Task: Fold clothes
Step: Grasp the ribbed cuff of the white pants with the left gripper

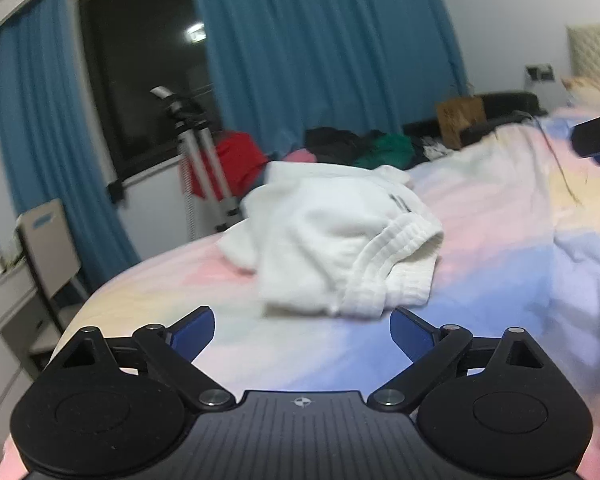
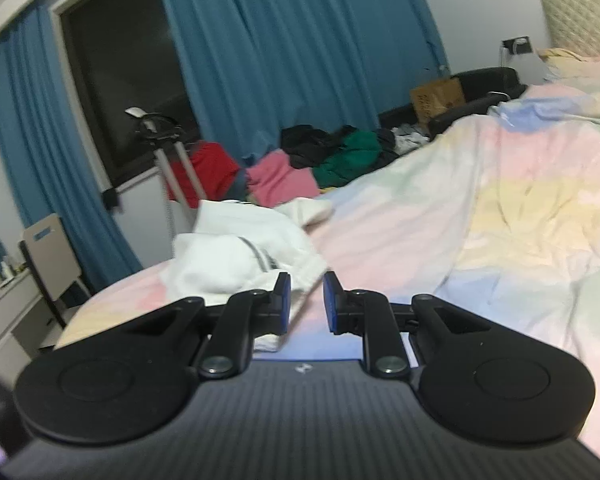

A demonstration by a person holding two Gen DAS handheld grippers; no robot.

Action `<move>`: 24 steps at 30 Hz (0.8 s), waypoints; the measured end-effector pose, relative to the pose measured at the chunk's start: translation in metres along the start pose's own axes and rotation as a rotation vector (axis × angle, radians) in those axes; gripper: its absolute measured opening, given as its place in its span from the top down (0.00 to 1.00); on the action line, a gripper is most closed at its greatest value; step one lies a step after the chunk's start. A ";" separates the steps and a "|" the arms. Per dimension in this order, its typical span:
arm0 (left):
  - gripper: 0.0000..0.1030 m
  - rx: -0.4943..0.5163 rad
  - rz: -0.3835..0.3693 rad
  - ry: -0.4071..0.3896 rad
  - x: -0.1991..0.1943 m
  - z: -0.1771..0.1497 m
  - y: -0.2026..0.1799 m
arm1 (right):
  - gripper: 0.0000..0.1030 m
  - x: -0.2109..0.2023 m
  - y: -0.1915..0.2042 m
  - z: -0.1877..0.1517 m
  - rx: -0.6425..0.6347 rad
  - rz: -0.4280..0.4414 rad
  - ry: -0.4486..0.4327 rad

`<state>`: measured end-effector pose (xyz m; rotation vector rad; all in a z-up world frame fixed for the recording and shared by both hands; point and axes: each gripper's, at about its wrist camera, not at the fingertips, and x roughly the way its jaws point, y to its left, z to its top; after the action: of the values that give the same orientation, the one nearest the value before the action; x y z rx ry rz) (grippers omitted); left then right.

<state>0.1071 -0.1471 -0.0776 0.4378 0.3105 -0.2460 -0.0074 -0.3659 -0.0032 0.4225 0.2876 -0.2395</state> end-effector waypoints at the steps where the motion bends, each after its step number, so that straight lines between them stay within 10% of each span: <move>1: 0.07 0.034 0.000 -0.009 0.014 0.004 -0.009 | 0.81 0.005 -0.003 -0.001 -0.001 -0.015 0.002; 8: 0.14 0.219 -0.032 -0.062 0.106 0.026 -0.068 | 0.80 0.054 -0.016 -0.008 0.032 -0.064 0.063; 15: 0.19 0.394 0.125 -0.195 0.162 0.024 -0.104 | 0.79 0.088 -0.031 -0.023 0.095 -0.107 0.117; 20: 0.44 0.203 0.155 -0.351 0.143 0.048 -0.080 | 0.79 0.090 -0.044 -0.026 0.162 -0.150 0.094; 24: 0.82 0.013 0.196 -0.395 0.121 0.074 -0.038 | 0.79 0.082 -0.040 -0.026 0.143 -0.137 0.071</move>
<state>0.2254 -0.2336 -0.0695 0.4189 -0.1212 -0.1384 0.0516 -0.4035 -0.0666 0.5546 0.3705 -0.3811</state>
